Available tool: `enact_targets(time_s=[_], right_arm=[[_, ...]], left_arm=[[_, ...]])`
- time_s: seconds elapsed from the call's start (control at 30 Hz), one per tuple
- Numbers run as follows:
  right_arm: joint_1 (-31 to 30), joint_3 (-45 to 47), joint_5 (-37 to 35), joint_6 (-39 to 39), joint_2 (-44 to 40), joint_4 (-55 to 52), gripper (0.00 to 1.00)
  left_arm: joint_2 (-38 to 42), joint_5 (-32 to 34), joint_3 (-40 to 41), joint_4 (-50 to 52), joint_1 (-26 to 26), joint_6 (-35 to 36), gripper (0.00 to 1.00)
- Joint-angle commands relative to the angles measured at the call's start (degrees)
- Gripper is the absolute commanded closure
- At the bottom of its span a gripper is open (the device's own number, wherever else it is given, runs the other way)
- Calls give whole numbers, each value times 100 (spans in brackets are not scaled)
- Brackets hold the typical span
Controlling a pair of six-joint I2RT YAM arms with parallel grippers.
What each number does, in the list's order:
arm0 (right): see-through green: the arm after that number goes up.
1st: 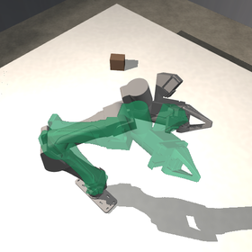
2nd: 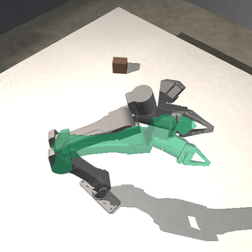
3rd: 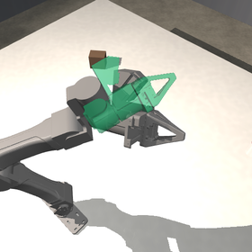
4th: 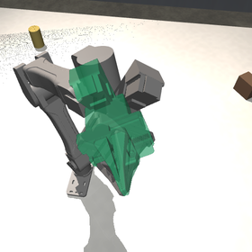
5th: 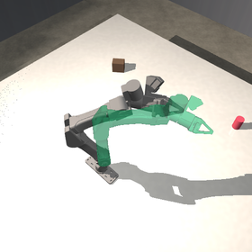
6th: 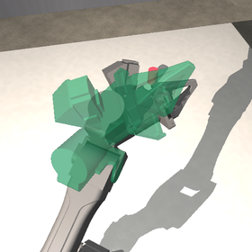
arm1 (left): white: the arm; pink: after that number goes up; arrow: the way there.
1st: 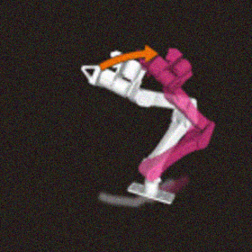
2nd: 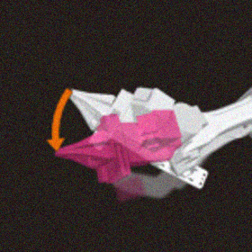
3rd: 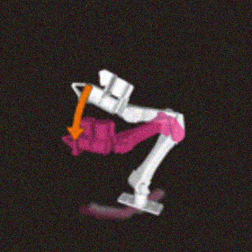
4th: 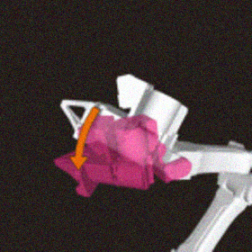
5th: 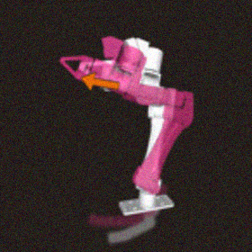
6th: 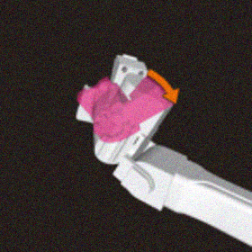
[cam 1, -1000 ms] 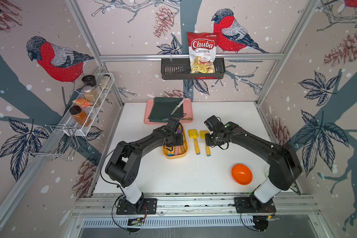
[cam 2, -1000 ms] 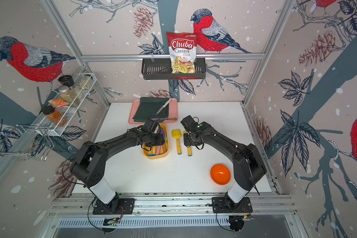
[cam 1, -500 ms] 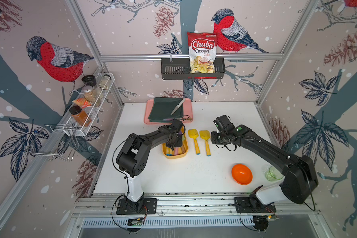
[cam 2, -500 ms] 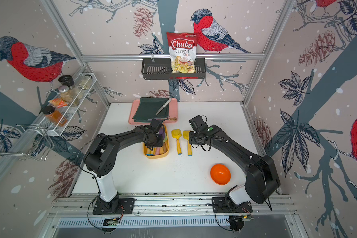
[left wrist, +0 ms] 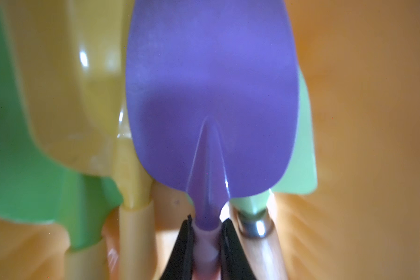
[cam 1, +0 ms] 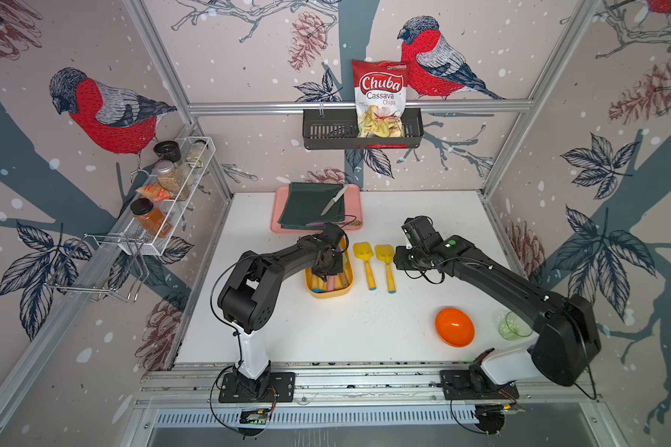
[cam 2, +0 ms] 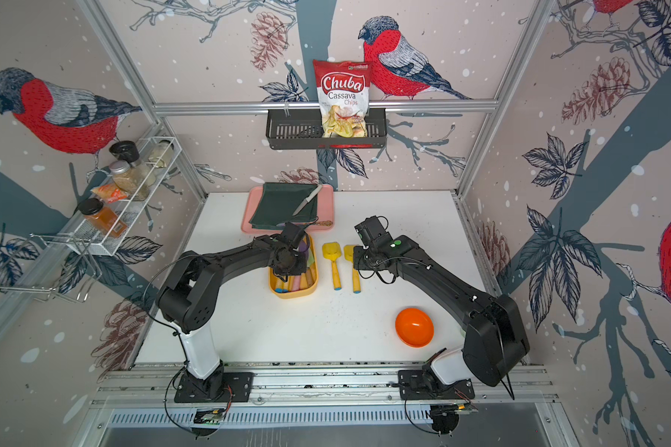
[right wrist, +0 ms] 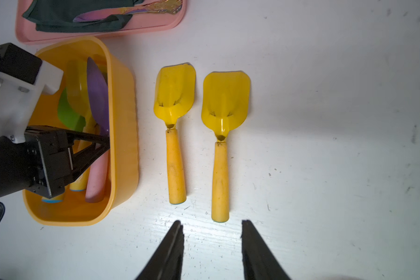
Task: Take the shovel out of the storage box
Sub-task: Pick up the shovel from the storage box.
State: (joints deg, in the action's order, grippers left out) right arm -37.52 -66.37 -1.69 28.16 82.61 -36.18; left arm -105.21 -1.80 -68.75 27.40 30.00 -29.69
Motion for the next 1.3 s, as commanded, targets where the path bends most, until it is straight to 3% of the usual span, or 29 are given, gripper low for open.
enact_targets(time_s=[0.0,0.2,0.33,0.43,0.63,0.77,1.07,1.27], right_arm=[[-17,98,615,-189,-135,557,57],[50,275,1846,-337,-315,1588,56],[144,449,3308,-68,-352,2715,56],[127,415,4224,147,-176,3283,57],[-31,336,5354,365,251,4414,47],[-87,123,5538,438,512,4671,48],[-89,-10,5740,443,912,4733,55],[-106,-96,5817,488,984,4776,79]], left_arm=[[437,-566,139,-494,-131,-73,100],[1533,-1760,669,-1614,-567,-443,100],[2419,-2708,1509,-3284,-838,-976,100],[2949,-2989,1857,-4110,-890,-1236,100],[3375,-3845,2556,-6216,-926,-2427,100],[3372,-4062,2958,-7483,-926,-3164,100],[3227,-4170,3228,-8218,-934,-3539,100],[3157,-4192,3307,-8290,-934,-3570,100]])
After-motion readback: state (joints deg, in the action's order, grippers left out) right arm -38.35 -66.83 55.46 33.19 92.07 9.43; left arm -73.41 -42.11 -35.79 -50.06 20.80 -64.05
